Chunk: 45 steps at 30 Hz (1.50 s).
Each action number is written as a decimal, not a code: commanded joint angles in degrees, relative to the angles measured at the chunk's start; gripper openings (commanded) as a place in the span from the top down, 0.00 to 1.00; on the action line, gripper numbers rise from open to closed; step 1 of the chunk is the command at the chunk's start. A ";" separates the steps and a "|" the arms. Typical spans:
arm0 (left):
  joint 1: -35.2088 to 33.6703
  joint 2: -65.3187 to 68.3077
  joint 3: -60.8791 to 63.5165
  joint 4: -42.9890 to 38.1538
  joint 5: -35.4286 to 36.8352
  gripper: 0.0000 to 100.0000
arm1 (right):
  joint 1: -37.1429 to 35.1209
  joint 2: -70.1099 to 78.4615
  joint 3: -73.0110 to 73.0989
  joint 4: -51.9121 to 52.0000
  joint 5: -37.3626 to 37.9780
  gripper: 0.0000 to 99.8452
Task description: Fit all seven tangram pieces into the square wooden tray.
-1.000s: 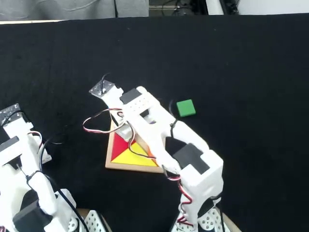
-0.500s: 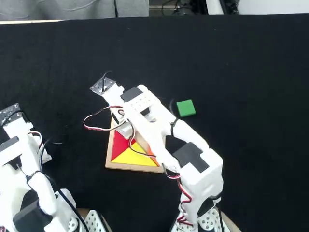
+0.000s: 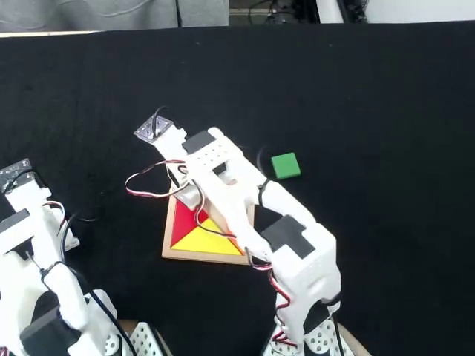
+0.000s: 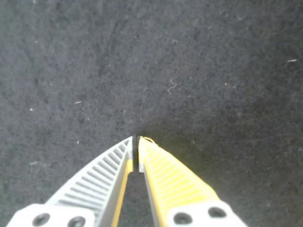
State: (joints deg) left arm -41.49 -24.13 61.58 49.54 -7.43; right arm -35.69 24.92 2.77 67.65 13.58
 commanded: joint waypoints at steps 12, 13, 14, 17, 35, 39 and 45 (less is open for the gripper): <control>0.22 -1.41 0.04 -0.62 -0.35 0.97 | 2.90 1.27 -1.54 3.52 0.44 0.89; 0.22 -1.41 0.04 -0.62 -0.35 0.97 | 2.99 1.27 -1.54 3.52 0.44 0.91; 0.22 -1.41 0.04 -0.62 -0.35 0.97 | 3.08 1.36 -1.54 3.52 0.44 0.93; 0.22 -1.41 0.04 -0.62 -0.35 0.97 | 2.99 1.63 -1.27 3.52 0.35 0.92; 0.22 -1.41 0.04 -0.62 -0.35 0.97 | 3.43 -7.43 -2.15 7.47 9.49 0.98; 0.22 -1.41 0.04 -0.62 -0.35 0.97 | 5.36 -10.15 -2.15 8.00 10.99 0.98; 0.22 -1.41 0.04 -0.62 -0.35 0.97 | 5.45 -11.03 -0.31 7.82 12.04 0.98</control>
State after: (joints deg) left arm -41.49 -24.13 61.58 49.54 -7.43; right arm -30.15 17.45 2.15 75.30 25.19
